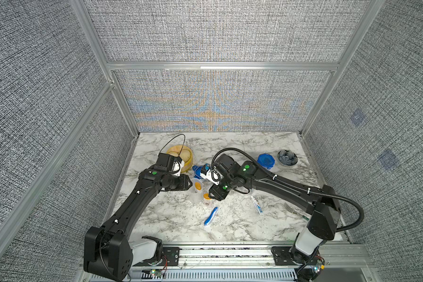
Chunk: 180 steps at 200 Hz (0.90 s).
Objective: Pack away toiletry kits
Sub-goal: Pick up the toiletry item from the center of the board.
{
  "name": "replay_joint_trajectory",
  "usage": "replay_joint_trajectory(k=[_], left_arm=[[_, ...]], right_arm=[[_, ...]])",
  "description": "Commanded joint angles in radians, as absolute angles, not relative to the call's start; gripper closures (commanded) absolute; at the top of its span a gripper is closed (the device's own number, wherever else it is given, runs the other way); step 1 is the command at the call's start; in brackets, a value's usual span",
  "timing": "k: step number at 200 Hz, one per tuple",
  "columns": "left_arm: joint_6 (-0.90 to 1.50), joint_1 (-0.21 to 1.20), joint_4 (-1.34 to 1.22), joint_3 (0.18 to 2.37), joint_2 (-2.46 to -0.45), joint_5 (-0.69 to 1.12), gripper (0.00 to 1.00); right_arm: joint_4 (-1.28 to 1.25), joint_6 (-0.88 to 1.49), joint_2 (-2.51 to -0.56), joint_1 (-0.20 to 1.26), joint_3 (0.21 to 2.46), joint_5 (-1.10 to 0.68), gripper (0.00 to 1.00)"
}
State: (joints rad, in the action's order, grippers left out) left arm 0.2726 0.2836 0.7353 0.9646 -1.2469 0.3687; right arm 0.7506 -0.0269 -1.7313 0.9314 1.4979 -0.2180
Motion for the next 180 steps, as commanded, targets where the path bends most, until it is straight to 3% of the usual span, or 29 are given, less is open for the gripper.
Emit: replay_joint_trajectory(k=[1, 49, 116, 180], left_arm=[[0.261, 0.281, 0.729, 0.971, -1.25, 0.373, 0.48], [0.261, 0.278, 0.731, 0.97, -1.255, 0.361, 0.49], [0.256, 0.27, 0.738, 0.98, -1.264, 0.357, 0.5], [0.261, 0.269, 0.736, 0.982, -1.253, 0.369, 0.52]], right_arm=[[0.704, -0.058, -1.766, 0.936, 1.501, -0.24, 0.45], [0.67, -0.074, -1.835, 0.945, 1.51, -0.27, 0.46], [0.699, -0.075, -1.838, 0.946, 1.516, -0.232, 0.79], [0.816, -0.047, -1.571, 0.911, 1.507, -0.166, 0.81]])
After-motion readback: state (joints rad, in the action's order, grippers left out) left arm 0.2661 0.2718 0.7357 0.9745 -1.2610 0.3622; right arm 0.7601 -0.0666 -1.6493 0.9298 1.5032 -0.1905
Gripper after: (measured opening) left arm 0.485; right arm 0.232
